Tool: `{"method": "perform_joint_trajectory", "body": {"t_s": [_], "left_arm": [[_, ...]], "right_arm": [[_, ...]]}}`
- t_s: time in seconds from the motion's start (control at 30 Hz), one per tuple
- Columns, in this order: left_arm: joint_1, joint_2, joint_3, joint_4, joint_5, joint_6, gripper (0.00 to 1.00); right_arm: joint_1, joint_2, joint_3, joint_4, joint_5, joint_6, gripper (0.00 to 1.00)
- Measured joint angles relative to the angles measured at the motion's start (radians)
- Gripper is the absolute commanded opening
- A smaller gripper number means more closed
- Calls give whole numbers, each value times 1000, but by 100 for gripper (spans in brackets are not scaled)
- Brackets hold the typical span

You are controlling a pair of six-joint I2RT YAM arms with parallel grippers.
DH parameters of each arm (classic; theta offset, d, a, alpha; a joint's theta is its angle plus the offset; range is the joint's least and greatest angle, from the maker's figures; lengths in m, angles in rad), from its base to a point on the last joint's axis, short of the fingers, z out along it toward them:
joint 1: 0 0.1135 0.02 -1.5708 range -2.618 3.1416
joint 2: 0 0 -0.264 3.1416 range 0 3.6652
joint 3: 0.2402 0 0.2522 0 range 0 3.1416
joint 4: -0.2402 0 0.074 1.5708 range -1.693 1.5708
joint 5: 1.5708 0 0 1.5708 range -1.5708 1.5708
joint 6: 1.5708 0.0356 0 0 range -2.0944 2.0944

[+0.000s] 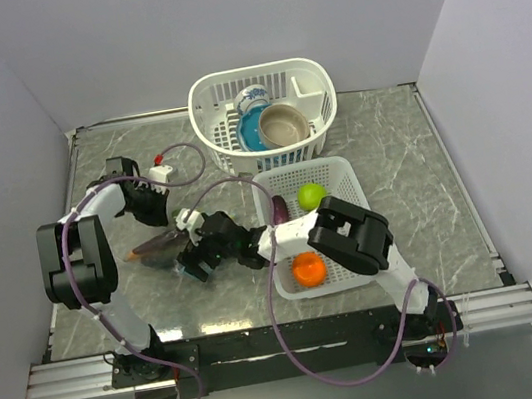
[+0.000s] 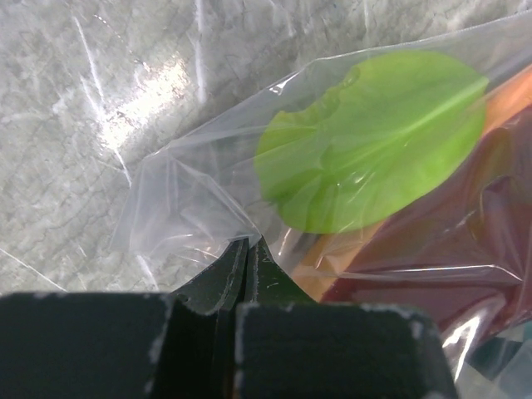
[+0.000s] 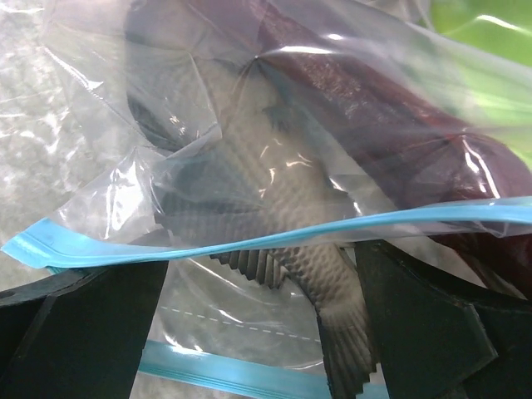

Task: Open the zip-top bag and remove the fake food

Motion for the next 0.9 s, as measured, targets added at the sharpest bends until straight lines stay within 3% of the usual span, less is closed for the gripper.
{"method": "perform_joint_trajectory", "body": {"t_s": [0.6,0.67,0.8,0.9], "left_arm": [[-5,0,1,-28,47,13,1],[-10,0,1,-36,48,23,1],[-14,0,1,-40,48,27,1],[-17,0,-1,-38,47,26,1]], "right_arm": [[25,90,163,-107,27,-100,99],[32,93,171,-120,27,-103,91],[40,102,195,-142,22,-104,52],[41,102,194,-142,19,-96,39]]}}
